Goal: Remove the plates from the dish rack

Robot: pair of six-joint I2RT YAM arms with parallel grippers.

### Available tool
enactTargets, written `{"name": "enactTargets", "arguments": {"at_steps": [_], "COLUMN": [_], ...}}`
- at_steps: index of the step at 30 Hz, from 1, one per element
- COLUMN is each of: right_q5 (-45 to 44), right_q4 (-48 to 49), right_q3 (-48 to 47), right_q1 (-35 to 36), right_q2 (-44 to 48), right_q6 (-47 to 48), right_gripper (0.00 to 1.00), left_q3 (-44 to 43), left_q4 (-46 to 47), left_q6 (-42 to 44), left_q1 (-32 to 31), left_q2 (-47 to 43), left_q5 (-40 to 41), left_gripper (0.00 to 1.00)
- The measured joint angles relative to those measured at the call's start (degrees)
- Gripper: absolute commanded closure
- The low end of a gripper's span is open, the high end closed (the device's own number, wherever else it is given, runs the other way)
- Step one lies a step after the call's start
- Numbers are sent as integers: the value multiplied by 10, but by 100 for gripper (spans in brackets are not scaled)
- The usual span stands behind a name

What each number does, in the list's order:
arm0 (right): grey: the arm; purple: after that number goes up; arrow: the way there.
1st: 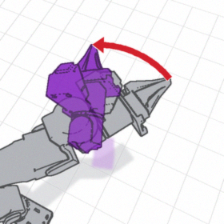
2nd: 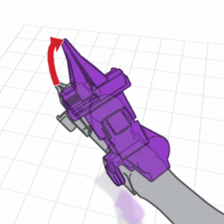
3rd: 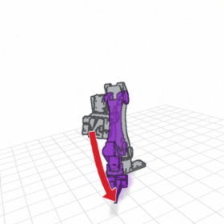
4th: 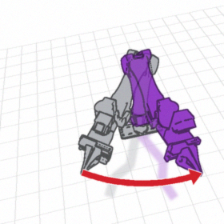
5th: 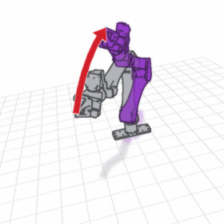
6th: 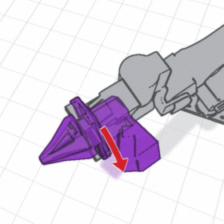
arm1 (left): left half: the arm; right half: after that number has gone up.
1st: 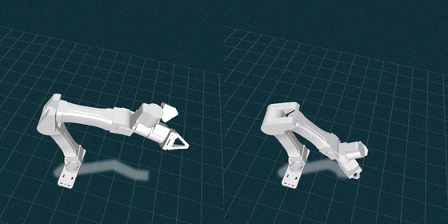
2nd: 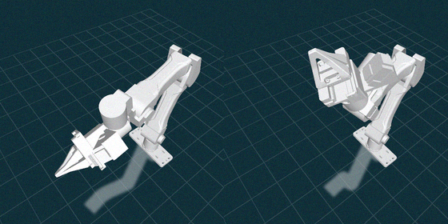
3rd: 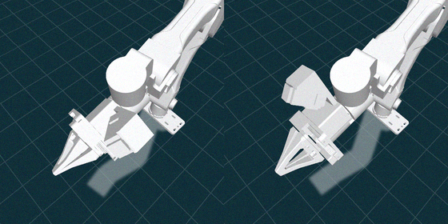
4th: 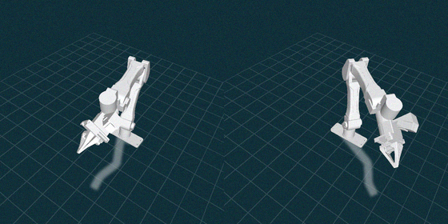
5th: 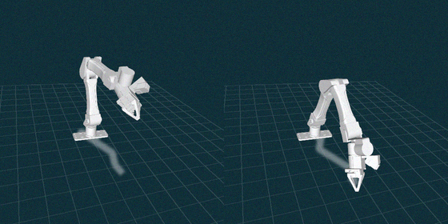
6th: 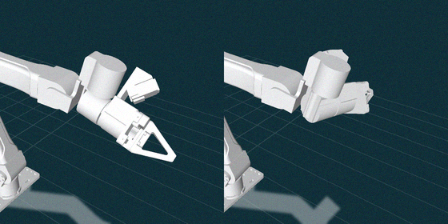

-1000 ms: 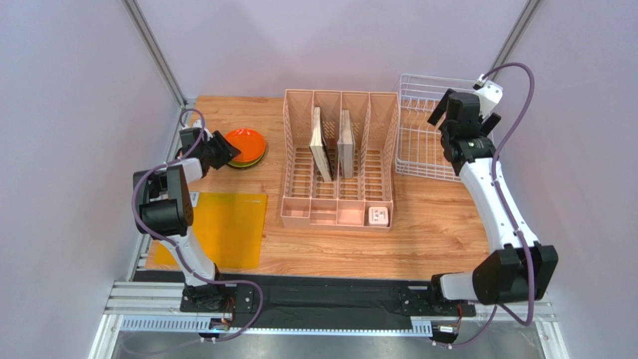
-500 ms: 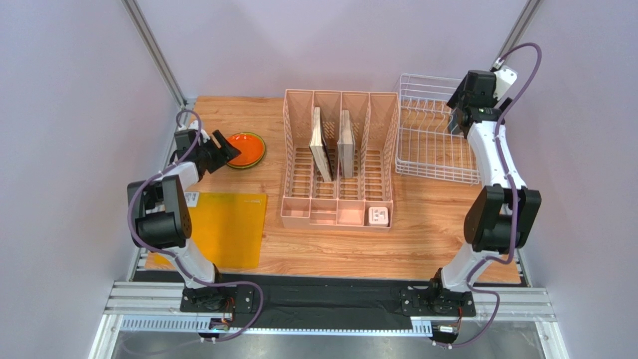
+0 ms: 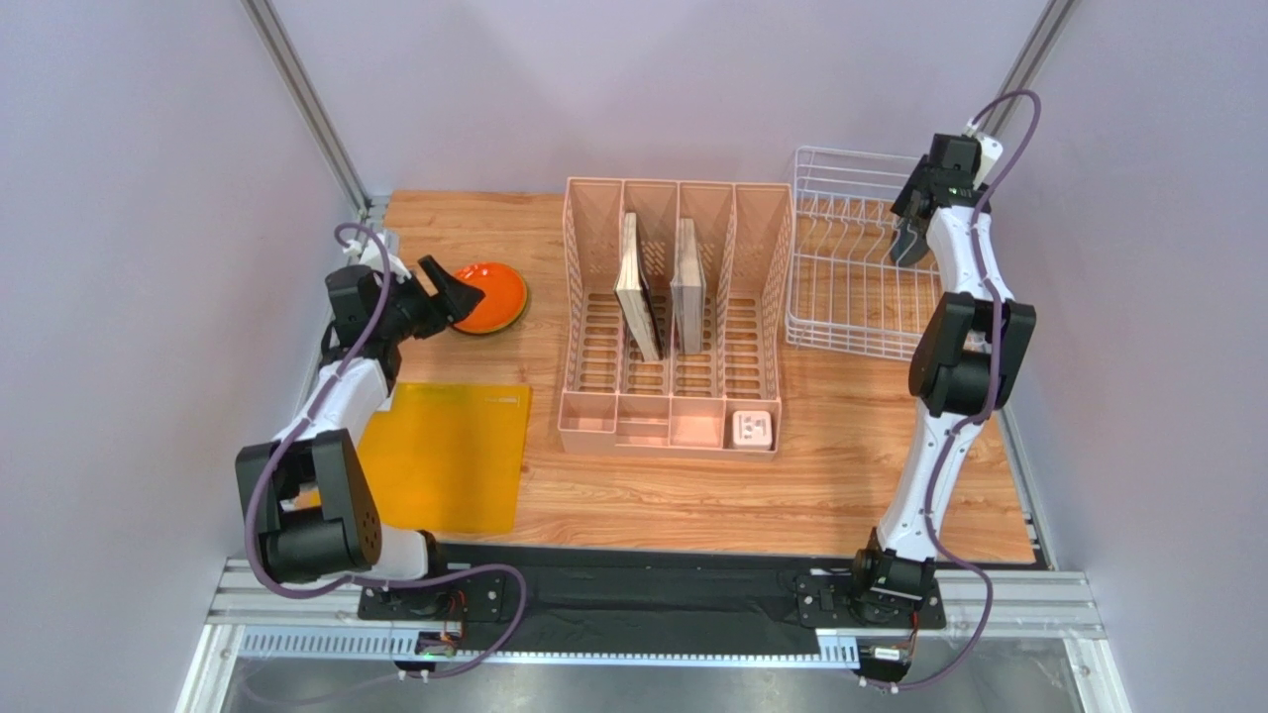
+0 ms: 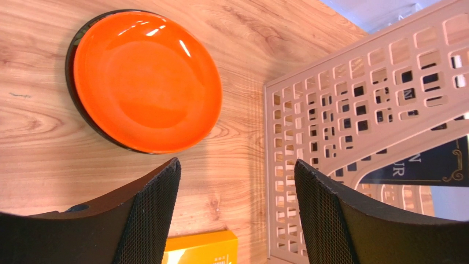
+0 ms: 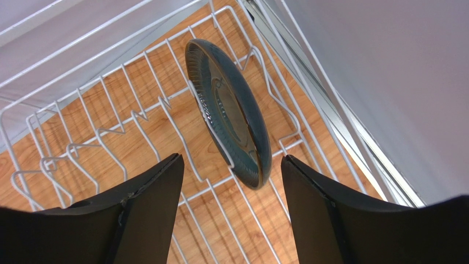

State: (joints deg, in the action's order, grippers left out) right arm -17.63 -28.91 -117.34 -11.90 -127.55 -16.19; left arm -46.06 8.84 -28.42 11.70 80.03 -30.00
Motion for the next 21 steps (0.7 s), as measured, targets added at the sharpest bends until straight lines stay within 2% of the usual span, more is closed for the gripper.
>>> {"name": "enactTargets", "arguments": {"at_steps": [2,7,16,18,21], "right_q5": [4,11,15,17,23], "right_q4": [-8,-19,-19,-19,-19], "right_q3": [-19,-28,-35,-35,-36], "right_q1": [-3,-5,-15,-19,-27], "right_q2": [-19,-29,-40,-45,-55], "right_q6": [5,15,21,21,23], "right_gripper": [35,35,44,51,67], "left_q3": [1,16,26,29,30], "left_q4": [2,4,9,9,8], "left_q6": [-2,-10,-14,-15,-15], "left_q1": [0,-13,-28,-28,-28], "left_q2": [-3,-24,-57,-64,-71], "left_q5": [-9,-21,-37,-38,-40], "left_gripper": [19,19,20,20,19]}}
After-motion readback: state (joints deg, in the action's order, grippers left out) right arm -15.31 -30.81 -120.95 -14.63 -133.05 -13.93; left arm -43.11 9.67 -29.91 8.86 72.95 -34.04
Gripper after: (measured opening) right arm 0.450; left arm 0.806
